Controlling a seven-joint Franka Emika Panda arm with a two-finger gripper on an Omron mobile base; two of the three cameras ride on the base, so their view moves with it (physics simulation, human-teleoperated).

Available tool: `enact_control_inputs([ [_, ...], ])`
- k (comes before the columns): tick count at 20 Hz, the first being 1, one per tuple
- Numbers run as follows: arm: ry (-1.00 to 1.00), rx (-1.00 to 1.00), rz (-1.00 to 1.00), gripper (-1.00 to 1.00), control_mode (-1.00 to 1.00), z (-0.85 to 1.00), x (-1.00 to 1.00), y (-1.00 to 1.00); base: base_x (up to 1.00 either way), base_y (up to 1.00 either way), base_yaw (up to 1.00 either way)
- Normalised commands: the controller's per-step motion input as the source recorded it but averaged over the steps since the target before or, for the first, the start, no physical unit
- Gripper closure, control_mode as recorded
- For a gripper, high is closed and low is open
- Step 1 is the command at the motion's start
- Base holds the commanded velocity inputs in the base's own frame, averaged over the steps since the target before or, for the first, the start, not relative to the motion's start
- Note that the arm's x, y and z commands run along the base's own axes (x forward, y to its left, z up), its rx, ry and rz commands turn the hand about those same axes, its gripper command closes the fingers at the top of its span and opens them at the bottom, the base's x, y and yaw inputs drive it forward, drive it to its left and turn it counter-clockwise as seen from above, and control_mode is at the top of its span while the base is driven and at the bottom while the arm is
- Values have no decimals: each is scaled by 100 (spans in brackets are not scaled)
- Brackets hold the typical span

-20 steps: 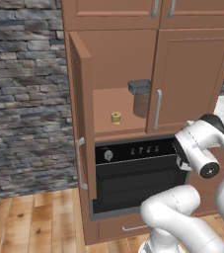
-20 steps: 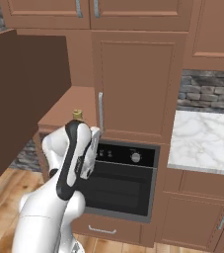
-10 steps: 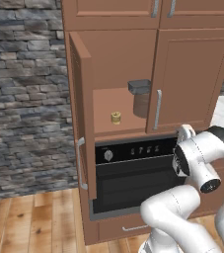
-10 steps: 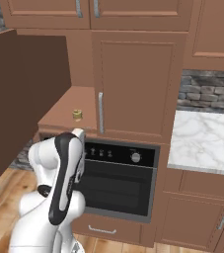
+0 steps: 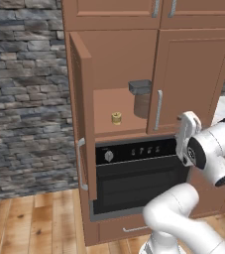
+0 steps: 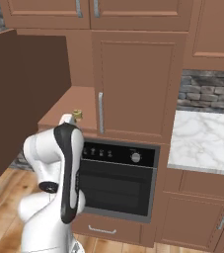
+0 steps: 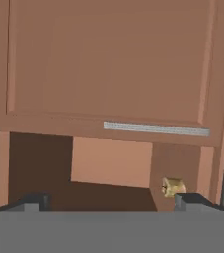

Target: Pick the candle and jar from the dining table and place them in the open cabinet. Close the cabinet after placing the objects.

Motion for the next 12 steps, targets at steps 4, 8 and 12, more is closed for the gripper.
enact_control_inputs([
  [4,3,-8,8,-100,-100,100,-65,-18,0,0,0],
  [8,0,-7,4,-100,-100,86,-86,-8,0,0,0],
  [12,0,-5,0,-100,-100,87,-99,0,0,0,0],
])
